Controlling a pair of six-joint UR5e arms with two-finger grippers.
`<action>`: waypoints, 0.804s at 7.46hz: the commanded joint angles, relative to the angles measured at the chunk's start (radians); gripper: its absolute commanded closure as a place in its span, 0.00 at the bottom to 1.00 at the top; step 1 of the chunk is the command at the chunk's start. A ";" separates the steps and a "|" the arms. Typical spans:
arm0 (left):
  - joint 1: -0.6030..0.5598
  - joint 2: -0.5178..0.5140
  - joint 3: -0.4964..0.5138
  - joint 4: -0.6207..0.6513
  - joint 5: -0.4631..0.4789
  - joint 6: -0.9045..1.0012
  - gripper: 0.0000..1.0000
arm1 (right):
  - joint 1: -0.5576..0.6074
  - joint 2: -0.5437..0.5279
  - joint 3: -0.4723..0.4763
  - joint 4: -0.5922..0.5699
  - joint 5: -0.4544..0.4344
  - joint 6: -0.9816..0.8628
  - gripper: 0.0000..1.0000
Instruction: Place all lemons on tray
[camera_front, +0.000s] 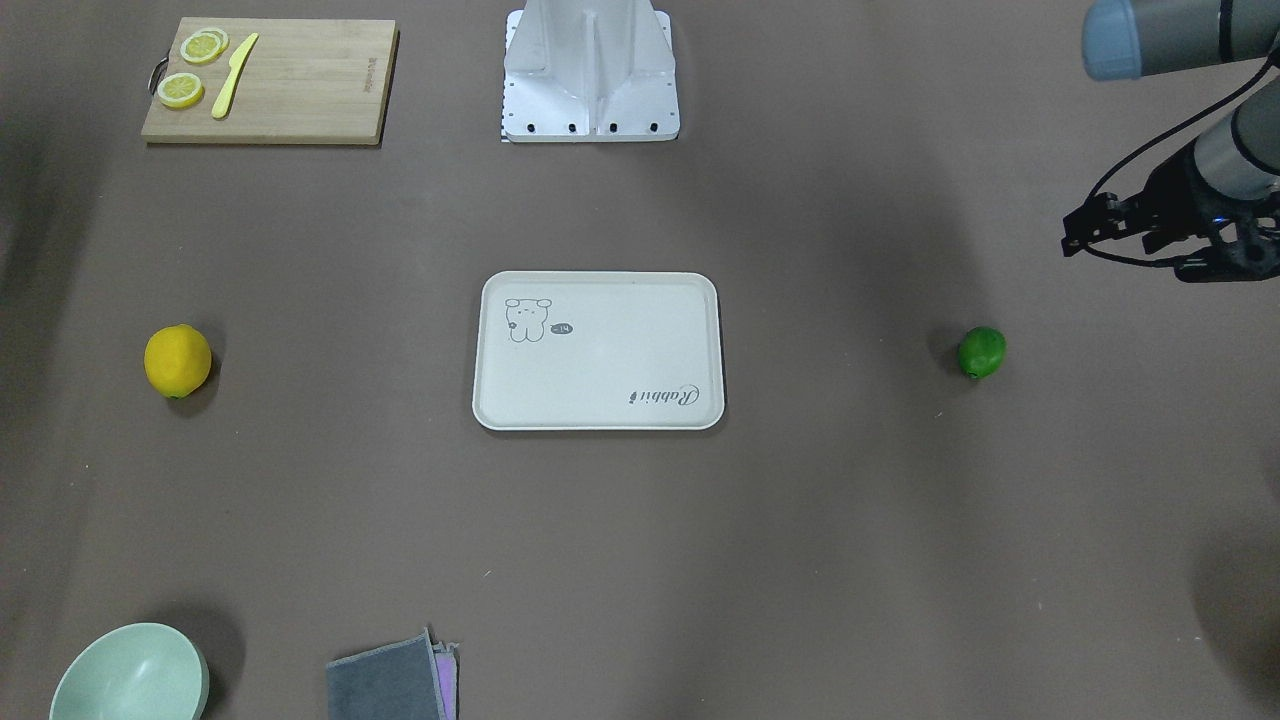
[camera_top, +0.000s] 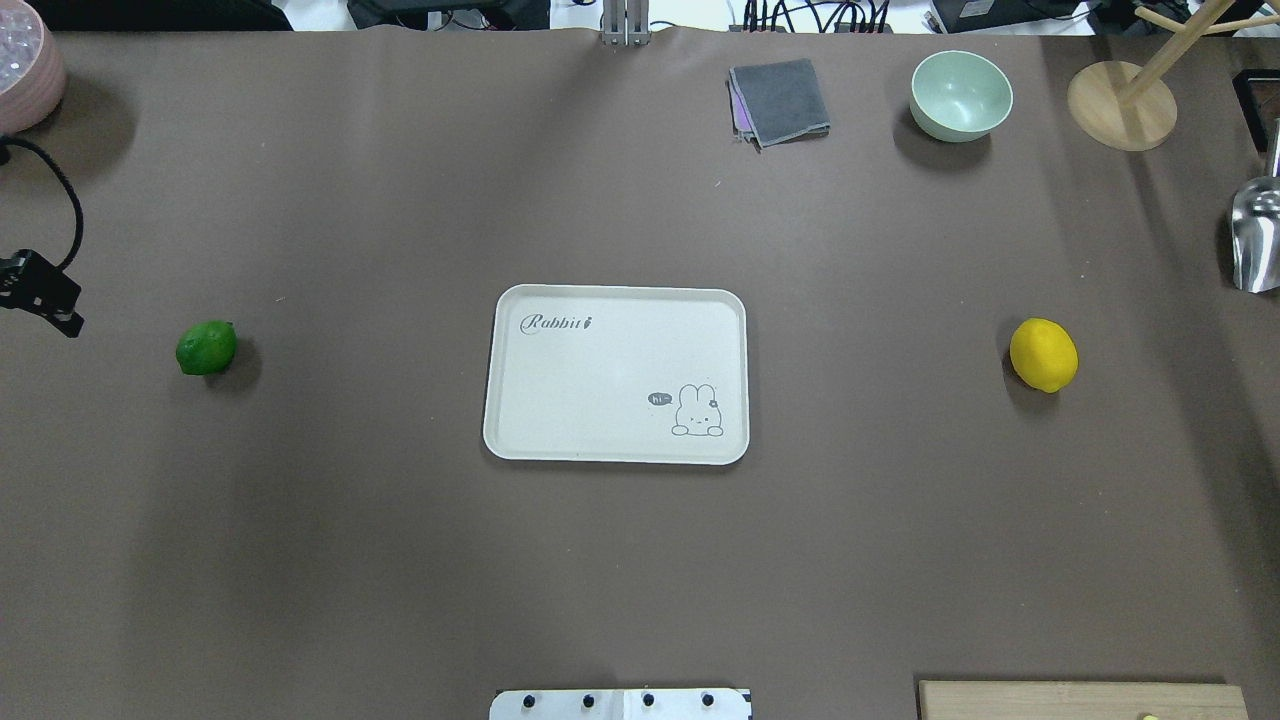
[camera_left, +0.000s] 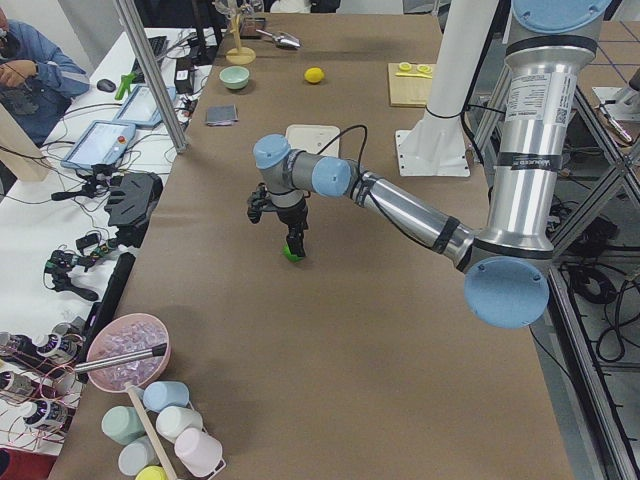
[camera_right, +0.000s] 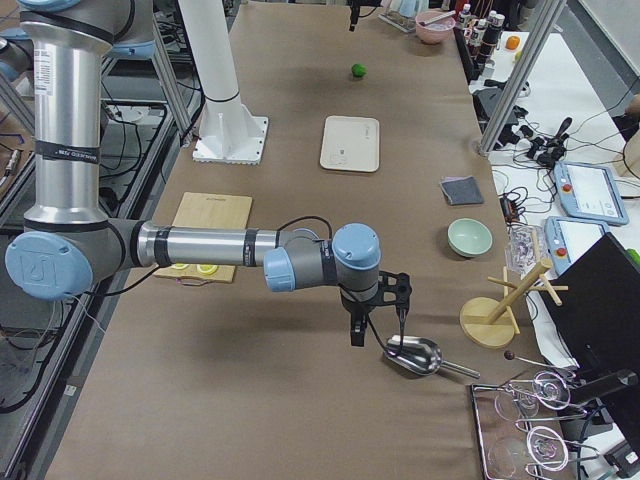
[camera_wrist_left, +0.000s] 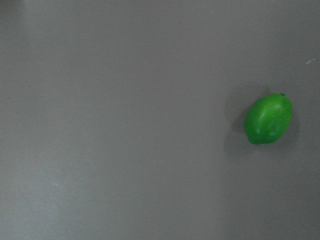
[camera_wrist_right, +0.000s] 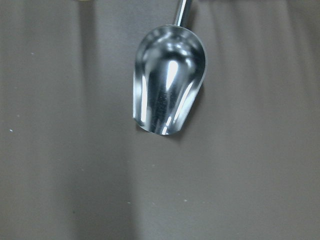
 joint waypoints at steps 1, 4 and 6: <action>0.084 -0.003 0.028 -0.099 0.034 -0.156 0.02 | -0.182 0.058 0.000 0.116 0.027 0.241 0.00; 0.117 -0.017 0.142 -0.273 0.057 -0.233 0.02 | -0.344 0.153 -0.015 0.120 0.043 0.294 0.00; 0.148 -0.038 0.226 -0.390 0.059 -0.316 0.02 | -0.400 0.177 -0.027 0.121 0.040 0.292 0.00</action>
